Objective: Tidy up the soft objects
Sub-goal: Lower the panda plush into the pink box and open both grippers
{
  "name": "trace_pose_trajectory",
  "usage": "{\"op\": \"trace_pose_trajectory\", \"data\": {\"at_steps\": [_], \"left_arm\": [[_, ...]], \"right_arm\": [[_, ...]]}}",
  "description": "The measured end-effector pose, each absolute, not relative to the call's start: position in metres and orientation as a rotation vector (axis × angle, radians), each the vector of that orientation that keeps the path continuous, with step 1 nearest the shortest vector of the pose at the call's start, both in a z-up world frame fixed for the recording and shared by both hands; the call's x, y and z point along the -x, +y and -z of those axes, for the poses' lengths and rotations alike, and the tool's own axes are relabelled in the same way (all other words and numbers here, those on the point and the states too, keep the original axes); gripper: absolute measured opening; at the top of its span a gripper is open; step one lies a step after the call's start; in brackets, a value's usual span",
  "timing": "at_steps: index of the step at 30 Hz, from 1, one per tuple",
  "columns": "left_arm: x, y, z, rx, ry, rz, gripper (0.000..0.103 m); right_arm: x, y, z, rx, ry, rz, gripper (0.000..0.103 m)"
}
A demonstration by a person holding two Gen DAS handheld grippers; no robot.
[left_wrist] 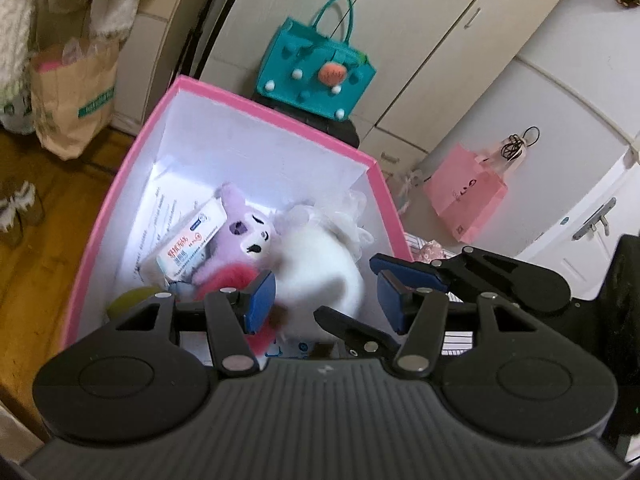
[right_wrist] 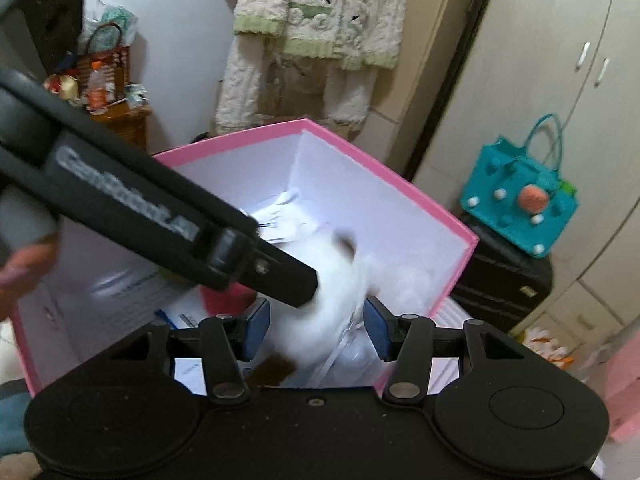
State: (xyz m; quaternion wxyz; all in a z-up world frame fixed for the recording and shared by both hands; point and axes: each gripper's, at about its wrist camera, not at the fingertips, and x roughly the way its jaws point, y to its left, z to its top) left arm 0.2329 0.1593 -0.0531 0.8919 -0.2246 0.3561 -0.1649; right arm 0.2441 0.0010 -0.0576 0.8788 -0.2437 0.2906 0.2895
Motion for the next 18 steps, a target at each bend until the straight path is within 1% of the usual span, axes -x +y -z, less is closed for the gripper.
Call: {"op": "trace_pose_trajectory", "data": {"at_steps": [7, 12, 18], "left_arm": [[-0.199, 0.158, 0.030, 0.384, 0.693, 0.359, 0.056], [-0.174, 0.154, 0.009, 0.301, 0.679, 0.370, 0.057], [-0.142, 0.147, -0.013, 0.212, 0.669, 0.391, 0.057]], "right_arm": [[-0.227, -0.020, 0.040, 0.416, 0.566, -0.638, 0.057], [-0.209, -0.042, 0.021, 0.313, 0.579, -0.683, 0.057], [-0.183, -0.060, 0.002, 0.264, 0.604, -0.715, 0.058]]}}
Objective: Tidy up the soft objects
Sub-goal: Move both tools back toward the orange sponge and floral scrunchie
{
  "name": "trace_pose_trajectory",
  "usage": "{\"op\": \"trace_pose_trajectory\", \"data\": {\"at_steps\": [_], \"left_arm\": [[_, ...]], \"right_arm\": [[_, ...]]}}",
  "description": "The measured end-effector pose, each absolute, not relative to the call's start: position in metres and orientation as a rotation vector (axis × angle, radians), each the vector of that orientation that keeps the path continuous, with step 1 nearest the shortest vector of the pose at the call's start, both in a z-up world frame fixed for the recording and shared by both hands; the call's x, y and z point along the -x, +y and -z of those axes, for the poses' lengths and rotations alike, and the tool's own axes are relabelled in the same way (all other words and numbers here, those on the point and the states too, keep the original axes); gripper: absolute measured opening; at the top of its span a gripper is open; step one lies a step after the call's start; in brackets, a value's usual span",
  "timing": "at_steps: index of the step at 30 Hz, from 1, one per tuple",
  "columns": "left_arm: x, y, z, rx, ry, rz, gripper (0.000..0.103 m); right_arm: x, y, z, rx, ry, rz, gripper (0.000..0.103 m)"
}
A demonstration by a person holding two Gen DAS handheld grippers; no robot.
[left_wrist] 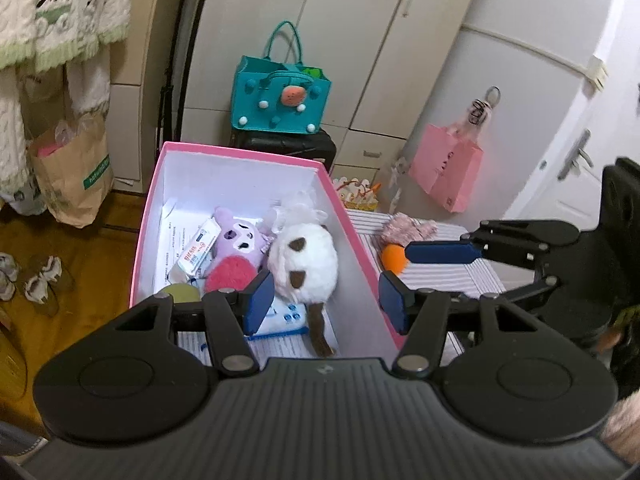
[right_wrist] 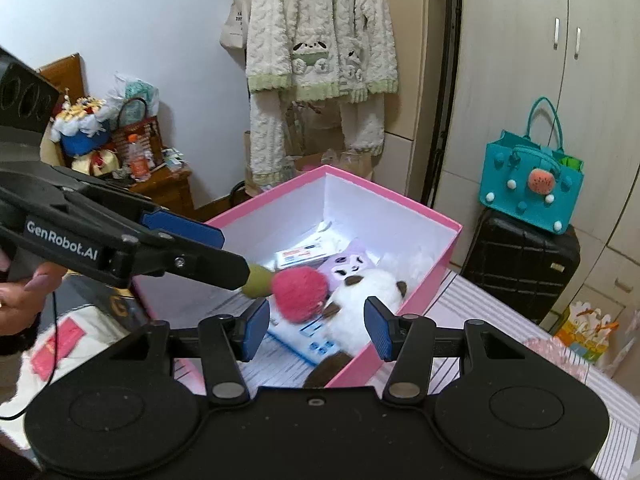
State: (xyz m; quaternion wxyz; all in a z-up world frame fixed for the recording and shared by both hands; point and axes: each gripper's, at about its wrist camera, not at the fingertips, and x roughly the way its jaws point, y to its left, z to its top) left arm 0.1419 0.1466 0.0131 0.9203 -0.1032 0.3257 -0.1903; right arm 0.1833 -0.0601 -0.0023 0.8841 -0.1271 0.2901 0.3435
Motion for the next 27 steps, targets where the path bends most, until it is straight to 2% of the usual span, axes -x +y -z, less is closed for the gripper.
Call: {"op": "trace_pose_trajectory", "data": {"at_steps": [16, 27], "left_arm": [[-0.085, 0.122, -0.037, 0.085, 0.735, 0.407, 0.058], [-0.060, 0.097, -0.043, 0.079, 0.793, 0.461, 0.060]], "right_arm": [[-0.124, -0.104, -0.028, 0.300, 0.590, -0.700, 0.063], [-0.096, -0.150, -0.024, 0.324, 0.605, -0.668, 0.066]]}}
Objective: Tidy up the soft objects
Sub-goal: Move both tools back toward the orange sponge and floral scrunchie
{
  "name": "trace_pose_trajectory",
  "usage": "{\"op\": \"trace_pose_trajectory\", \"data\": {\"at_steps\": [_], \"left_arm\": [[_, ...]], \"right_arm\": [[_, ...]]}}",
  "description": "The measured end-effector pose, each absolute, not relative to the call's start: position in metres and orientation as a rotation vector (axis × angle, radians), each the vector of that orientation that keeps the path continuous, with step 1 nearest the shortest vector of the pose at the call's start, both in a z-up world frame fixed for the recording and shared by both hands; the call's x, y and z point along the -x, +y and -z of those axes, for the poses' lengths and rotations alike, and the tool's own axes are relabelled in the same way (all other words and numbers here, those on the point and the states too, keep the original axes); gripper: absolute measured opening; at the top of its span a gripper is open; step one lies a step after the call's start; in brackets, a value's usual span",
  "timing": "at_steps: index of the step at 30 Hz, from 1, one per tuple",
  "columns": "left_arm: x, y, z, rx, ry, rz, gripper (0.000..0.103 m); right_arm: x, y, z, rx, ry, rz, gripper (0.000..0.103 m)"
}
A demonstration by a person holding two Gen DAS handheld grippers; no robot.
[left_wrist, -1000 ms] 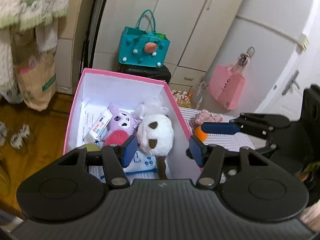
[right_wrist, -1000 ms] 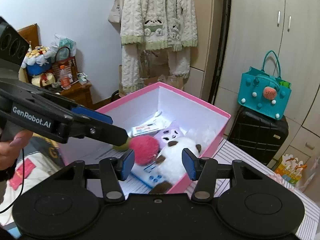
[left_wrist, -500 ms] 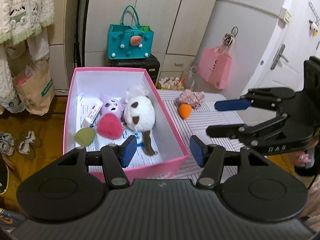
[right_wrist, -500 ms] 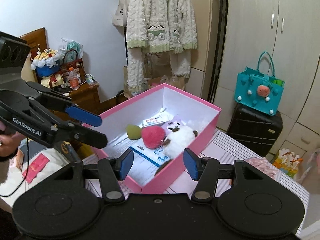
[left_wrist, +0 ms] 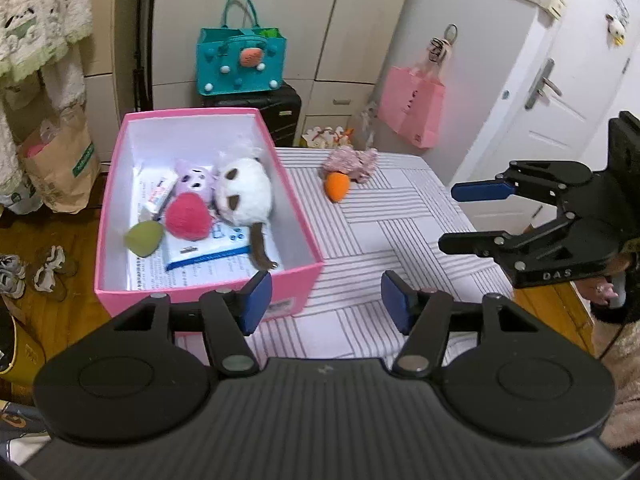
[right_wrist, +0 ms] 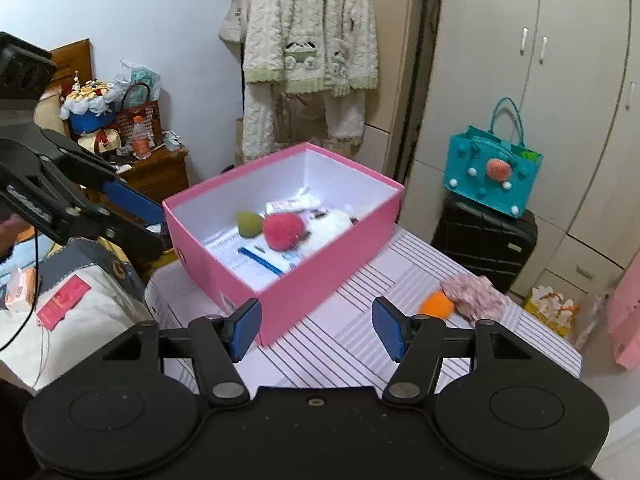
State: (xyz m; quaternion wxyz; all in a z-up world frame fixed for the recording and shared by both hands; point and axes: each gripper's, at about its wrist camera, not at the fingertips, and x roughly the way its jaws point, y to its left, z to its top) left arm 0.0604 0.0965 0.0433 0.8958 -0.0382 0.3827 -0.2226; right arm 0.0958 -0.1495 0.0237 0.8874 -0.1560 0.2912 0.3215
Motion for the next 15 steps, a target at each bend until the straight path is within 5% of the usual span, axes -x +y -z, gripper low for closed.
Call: {"op": "trace_pose_trajectory", "data": {"at_steps": [15], "left_arm": [[-0.077, 0.013, -0.035, 0.049, 0.820, 0.603, 0.063]], "right_arm": [[-0.101, -0.224, -0.001, 0.247, 0.656, -0.602, 0.070]]}}
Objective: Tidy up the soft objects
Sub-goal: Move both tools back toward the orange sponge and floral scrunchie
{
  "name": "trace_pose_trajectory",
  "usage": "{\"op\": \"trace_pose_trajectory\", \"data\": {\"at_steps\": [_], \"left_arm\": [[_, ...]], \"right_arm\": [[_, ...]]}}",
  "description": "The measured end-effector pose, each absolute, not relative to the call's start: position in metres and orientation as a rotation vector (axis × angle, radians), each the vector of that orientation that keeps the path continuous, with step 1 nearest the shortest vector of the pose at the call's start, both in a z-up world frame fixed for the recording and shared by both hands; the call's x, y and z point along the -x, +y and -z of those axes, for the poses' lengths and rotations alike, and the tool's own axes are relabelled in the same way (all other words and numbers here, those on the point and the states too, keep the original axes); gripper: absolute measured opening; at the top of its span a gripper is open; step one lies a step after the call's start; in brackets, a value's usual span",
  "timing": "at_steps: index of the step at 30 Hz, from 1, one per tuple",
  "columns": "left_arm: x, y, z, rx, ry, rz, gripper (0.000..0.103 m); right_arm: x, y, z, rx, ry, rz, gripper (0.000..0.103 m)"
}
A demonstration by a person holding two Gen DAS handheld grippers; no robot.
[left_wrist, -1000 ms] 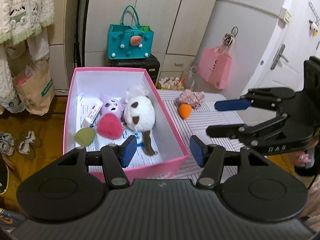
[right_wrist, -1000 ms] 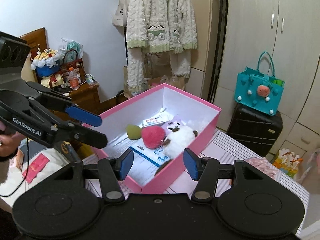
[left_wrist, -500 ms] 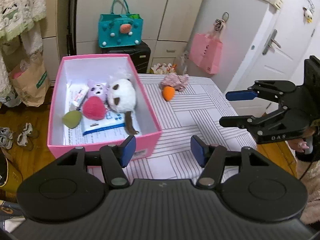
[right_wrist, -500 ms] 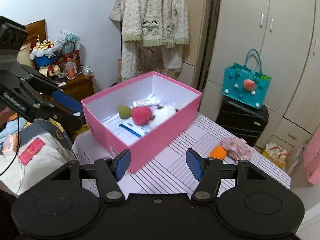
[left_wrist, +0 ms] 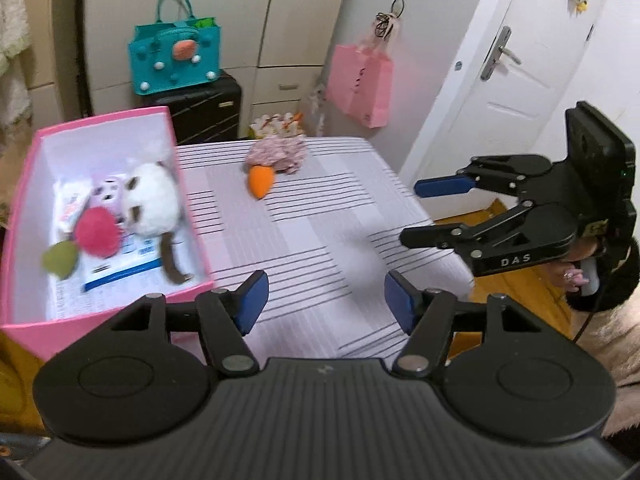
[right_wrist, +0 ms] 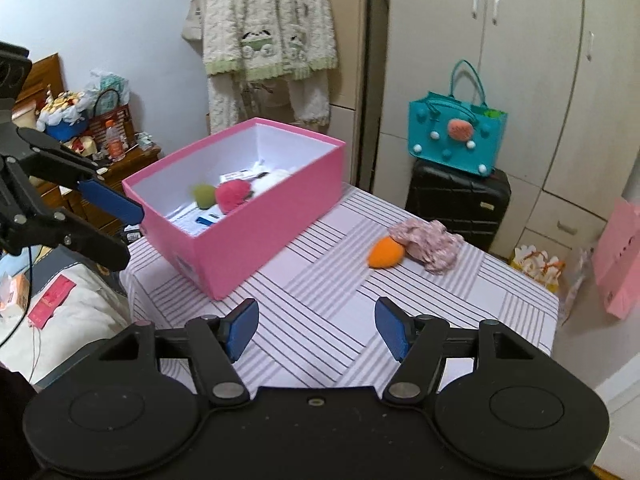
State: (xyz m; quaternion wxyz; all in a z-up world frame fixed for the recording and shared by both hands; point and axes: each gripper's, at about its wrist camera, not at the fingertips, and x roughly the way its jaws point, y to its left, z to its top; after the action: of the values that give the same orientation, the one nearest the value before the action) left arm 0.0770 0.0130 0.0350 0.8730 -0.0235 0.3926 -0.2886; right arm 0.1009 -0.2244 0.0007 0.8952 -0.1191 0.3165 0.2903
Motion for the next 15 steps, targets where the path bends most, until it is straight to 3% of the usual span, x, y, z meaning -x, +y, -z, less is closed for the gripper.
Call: {"op": "trace_pose_trajectory", "data": {"at_steps": [15], "left_arm": [[-0.141, -0.053, 0.005, 0.064, 0.709, 0.562, 0.063]], "right_arm": [[-0.172, -0.287, 0.023, 0.064, 0.689, -0.609, 0.075]]}}
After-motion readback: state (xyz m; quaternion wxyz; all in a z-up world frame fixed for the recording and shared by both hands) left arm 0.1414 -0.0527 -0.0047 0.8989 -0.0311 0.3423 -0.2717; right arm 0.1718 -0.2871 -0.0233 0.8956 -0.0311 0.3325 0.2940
